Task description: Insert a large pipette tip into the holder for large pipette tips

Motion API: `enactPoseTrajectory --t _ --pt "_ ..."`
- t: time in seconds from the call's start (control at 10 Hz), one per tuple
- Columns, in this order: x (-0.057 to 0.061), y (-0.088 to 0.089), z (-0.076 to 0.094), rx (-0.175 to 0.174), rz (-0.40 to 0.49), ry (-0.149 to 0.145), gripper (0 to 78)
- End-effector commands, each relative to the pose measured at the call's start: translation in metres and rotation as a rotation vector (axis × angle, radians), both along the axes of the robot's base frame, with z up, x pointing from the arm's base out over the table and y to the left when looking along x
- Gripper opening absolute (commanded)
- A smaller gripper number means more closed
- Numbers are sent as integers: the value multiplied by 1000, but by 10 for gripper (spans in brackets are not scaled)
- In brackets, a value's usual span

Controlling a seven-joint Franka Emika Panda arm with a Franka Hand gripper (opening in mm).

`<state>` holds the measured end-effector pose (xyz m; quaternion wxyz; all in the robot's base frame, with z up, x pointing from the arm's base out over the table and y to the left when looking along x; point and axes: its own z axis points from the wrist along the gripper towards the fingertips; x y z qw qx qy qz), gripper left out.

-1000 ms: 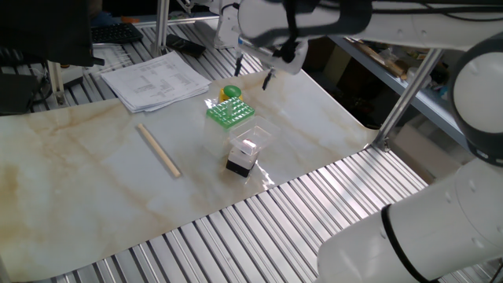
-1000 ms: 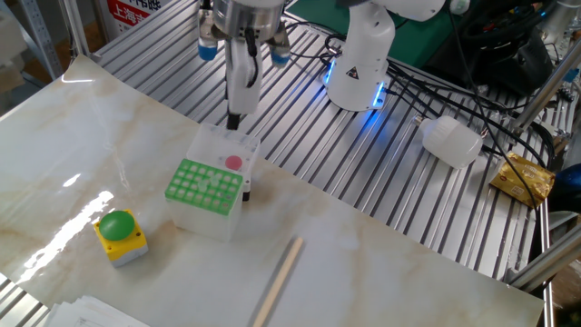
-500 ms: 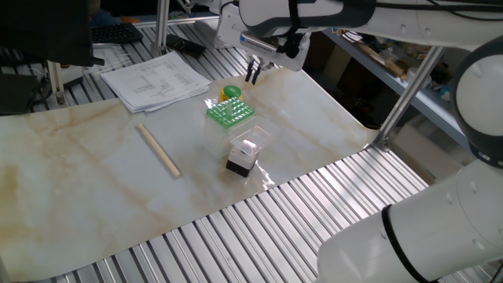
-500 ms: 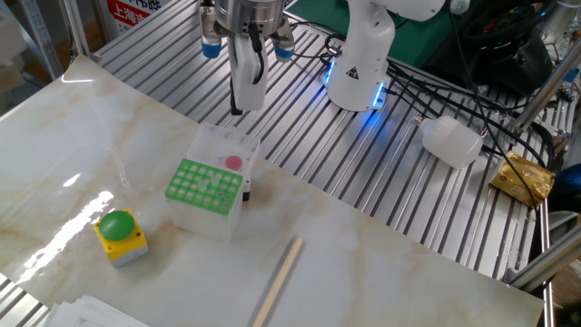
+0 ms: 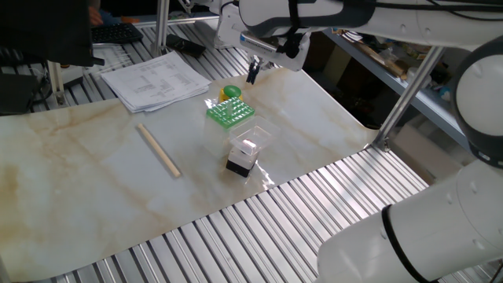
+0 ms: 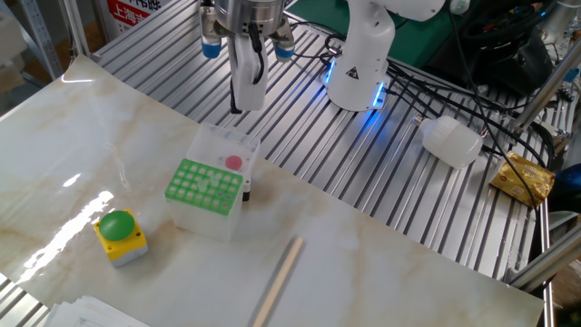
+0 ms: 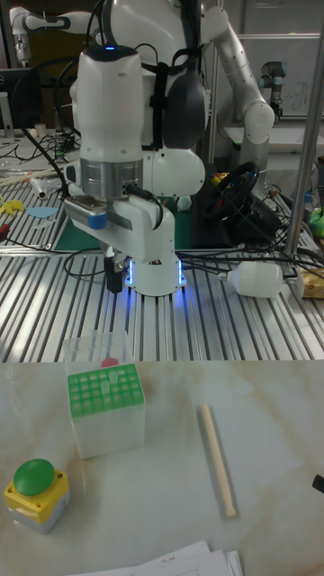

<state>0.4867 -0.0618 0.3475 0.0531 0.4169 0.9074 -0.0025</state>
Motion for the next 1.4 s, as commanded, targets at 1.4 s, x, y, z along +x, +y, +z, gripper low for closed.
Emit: enactPoseTrajectory --t 1.4 --pt "-36 6 42 20 596 92 11"
